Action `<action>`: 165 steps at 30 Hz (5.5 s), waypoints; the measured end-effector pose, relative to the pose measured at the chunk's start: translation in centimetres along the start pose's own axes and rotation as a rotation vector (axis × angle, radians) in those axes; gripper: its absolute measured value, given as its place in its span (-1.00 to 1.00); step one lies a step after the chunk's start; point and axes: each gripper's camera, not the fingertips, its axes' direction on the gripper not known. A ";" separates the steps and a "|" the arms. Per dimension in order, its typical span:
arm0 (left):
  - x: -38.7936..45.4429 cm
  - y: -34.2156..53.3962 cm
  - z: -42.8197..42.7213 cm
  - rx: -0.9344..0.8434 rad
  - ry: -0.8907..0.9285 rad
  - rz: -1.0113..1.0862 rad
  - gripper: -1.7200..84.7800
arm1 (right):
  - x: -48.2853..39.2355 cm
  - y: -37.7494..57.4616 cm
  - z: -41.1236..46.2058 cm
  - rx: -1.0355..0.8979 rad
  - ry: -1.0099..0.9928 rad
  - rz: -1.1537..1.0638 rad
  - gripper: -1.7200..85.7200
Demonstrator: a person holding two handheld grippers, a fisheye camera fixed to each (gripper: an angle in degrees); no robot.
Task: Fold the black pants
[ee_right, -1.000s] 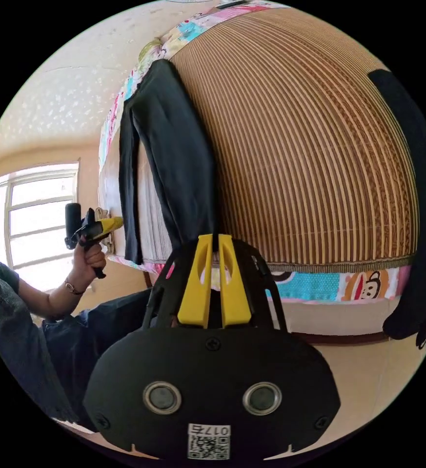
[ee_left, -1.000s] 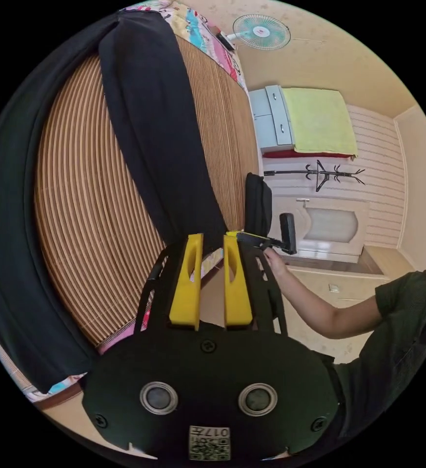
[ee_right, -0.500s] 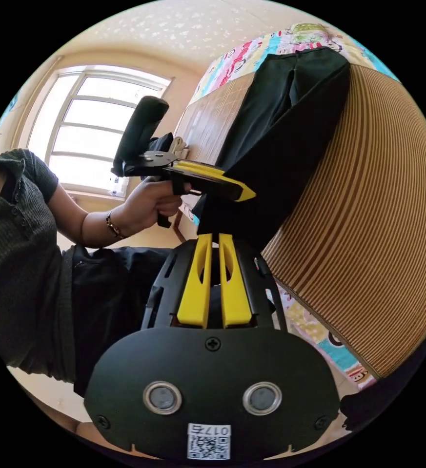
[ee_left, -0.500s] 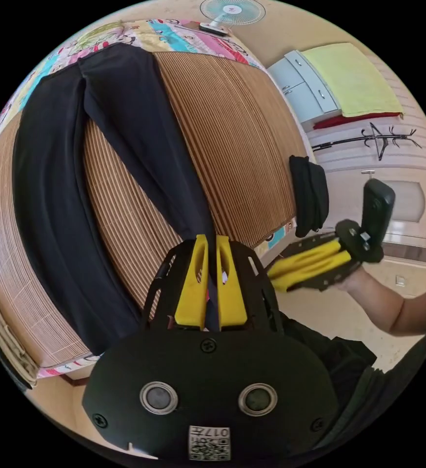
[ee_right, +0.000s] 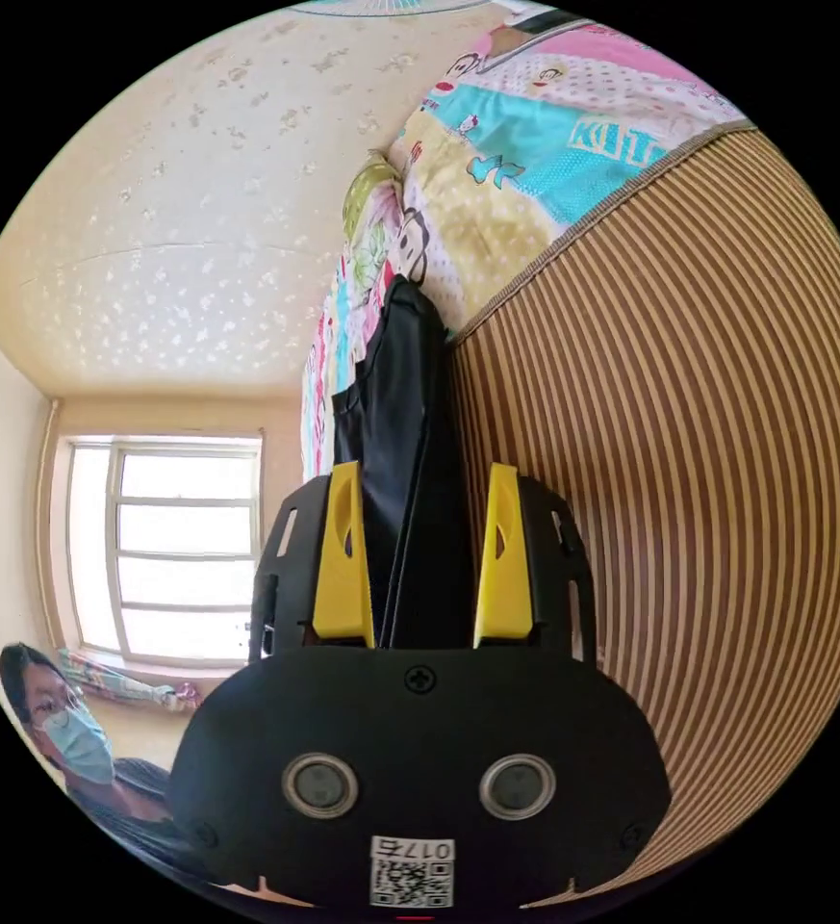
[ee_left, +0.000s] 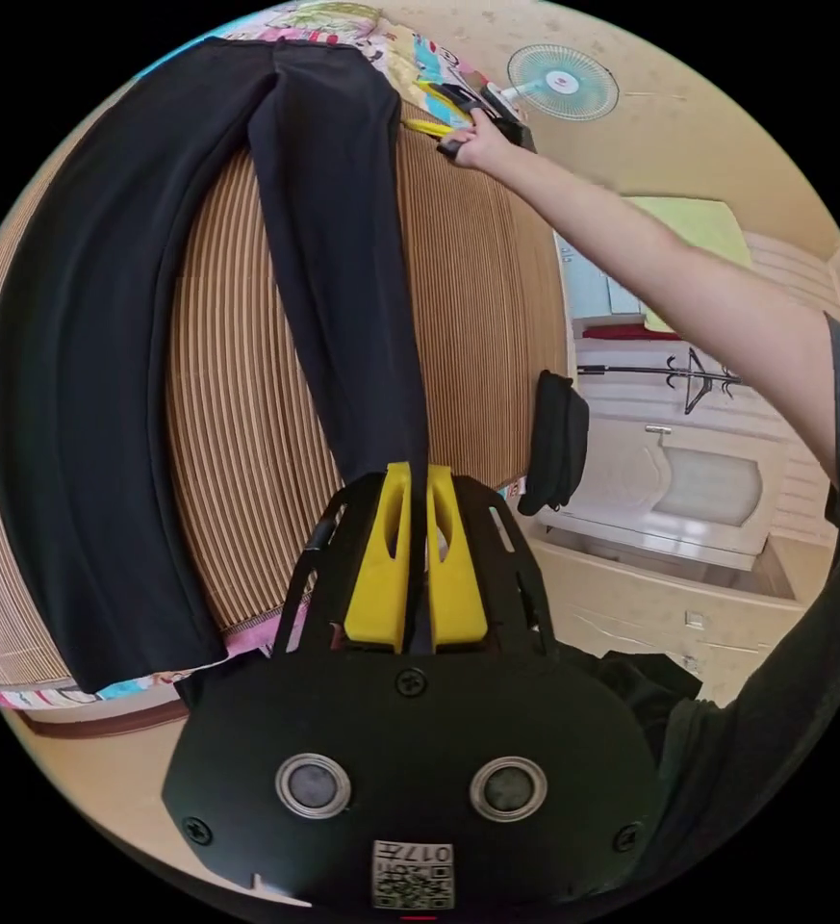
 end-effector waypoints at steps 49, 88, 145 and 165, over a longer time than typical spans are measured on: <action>-15.7 17.1 -22.6 -0.117 0.215 0.051 -0.93 | -11.4 48.7 20.6 -0.228 0.332 -0.067 -0.91; 4.5 22.5 -52.2 0.321 0.585 0.554 -0.86 | -20.7 50.1 6.7 -0.074 -0.573 -0.493 -0.91; -16.3 19.1 -26.7 0.048 0.343 -0.113 -0.74 | 4.2 43.1 33.6 -0.538 -0.214 0.168 -0.74; -22.7 44.4 -57.4 0.855 -0.241 -0.653 -0.68 | -27.7 48.4 47.9 -0.749 -0.066 -0.336 -0.87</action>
